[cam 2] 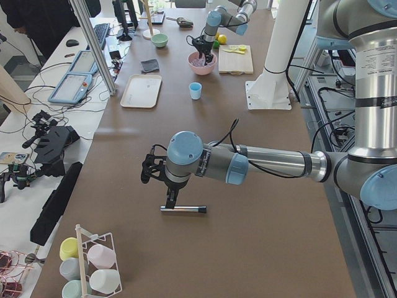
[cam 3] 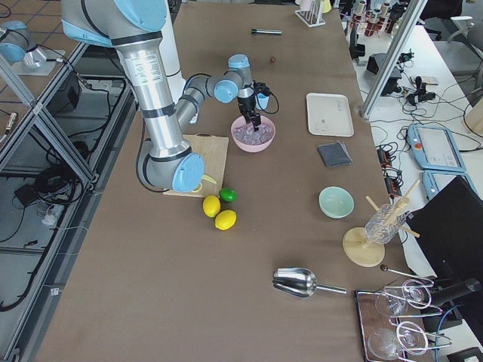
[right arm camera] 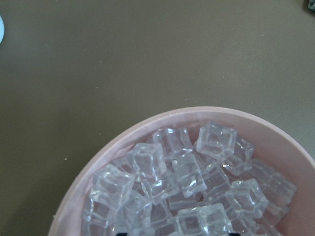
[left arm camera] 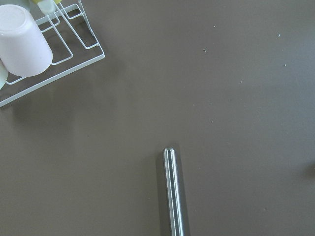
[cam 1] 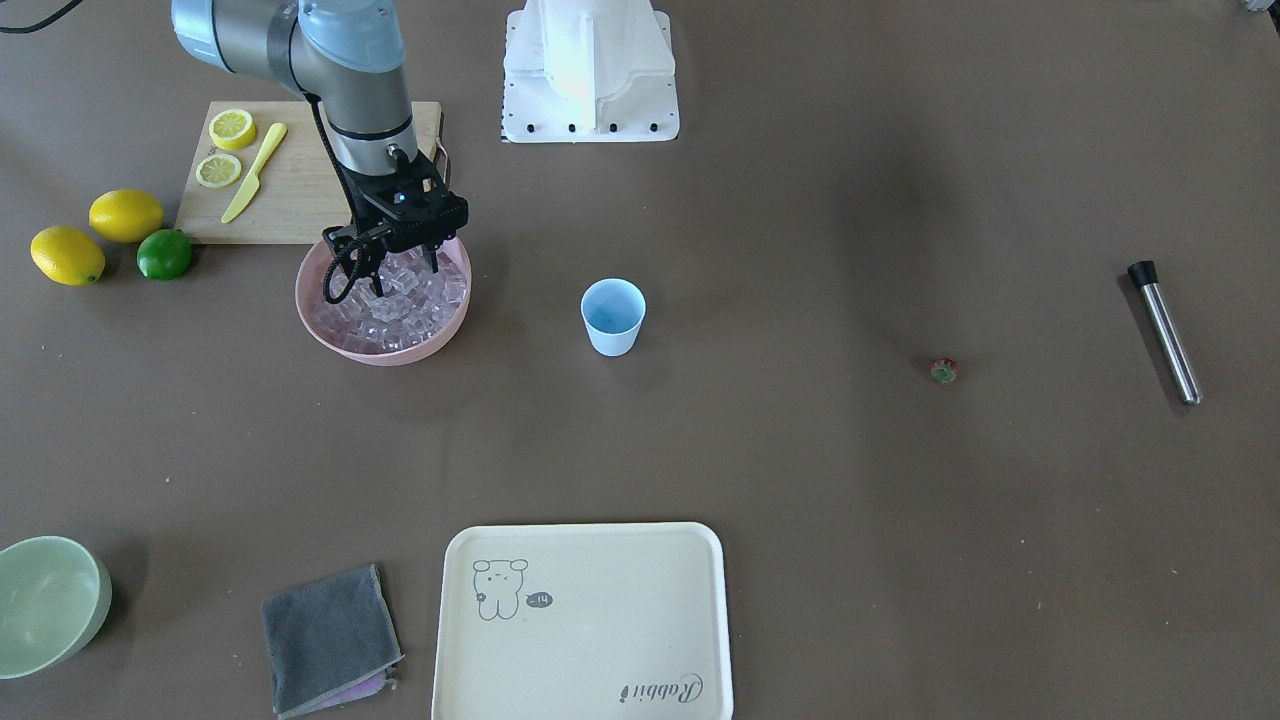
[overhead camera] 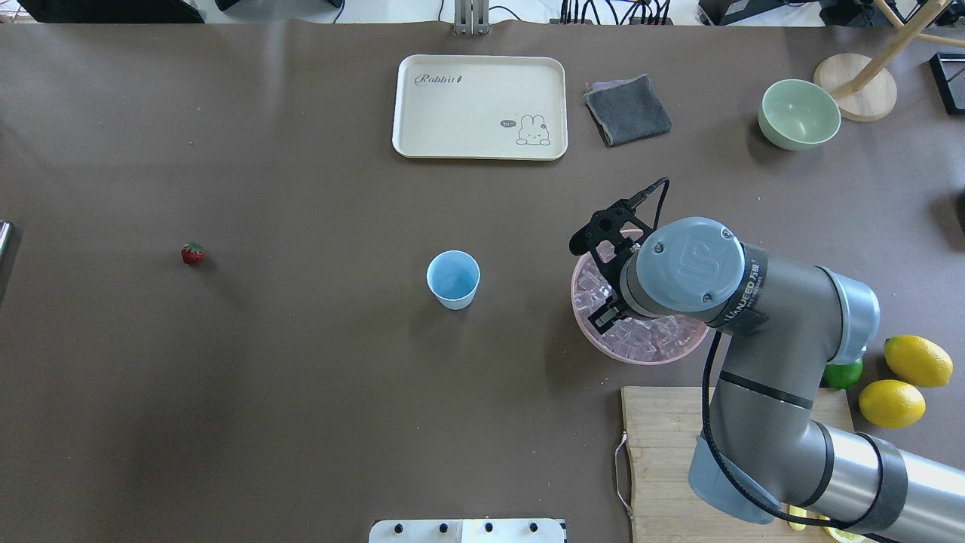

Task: Mash ice and strawberries in cup
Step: 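Dip the scoop into the ice cubes and lift with the right gripper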

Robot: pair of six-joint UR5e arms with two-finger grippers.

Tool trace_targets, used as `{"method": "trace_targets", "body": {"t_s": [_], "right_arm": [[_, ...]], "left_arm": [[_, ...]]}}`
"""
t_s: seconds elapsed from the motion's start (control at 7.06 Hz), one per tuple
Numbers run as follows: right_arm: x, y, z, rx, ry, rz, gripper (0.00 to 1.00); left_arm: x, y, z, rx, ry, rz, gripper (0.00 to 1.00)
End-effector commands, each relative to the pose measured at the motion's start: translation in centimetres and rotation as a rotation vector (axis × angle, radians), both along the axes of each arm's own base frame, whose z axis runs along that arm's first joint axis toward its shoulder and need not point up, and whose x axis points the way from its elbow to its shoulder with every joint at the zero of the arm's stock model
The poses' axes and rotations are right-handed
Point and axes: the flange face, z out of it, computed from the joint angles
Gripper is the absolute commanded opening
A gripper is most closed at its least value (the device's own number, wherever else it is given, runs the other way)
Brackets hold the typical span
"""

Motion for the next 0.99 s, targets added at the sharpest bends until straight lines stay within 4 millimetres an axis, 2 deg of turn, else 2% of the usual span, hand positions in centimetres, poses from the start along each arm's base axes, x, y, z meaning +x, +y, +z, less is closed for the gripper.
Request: {"method": "trace_targets", "body": {"t_s": [0.0,0.28,0.43,0.57,0.85], "right_arm": [[-0.72,0.17,0.84,0.002,0.022,-0.003,0.57],[-1.29,0.08,0.95,-0.001,0.028,-0.006,0.51],[-1.23,0.13,0.82,0.001,0.025,-0.008,0.43],[-1.32,0.09,1.1,0.001,0.031,-0.011,0.28],[-0.65,-0.72,0.86,0.0,0.026,0.001,0.12]], "left_arm": [[-0.14,0.19,-0.22,0.004,0.0,-0.003,0.99],[-0.14,0.19,-0.14,0.004,-0.001,-0.003,0.99],[-0.15,0.12,-0.14,0.002,0.0,-0.003,0.99],[-0.15,0.12,0.02,0.001,0.0,-0.003,0.99],[-0.14,0.18,0.07,0.001,0.0,-0.003,0.99]]}}
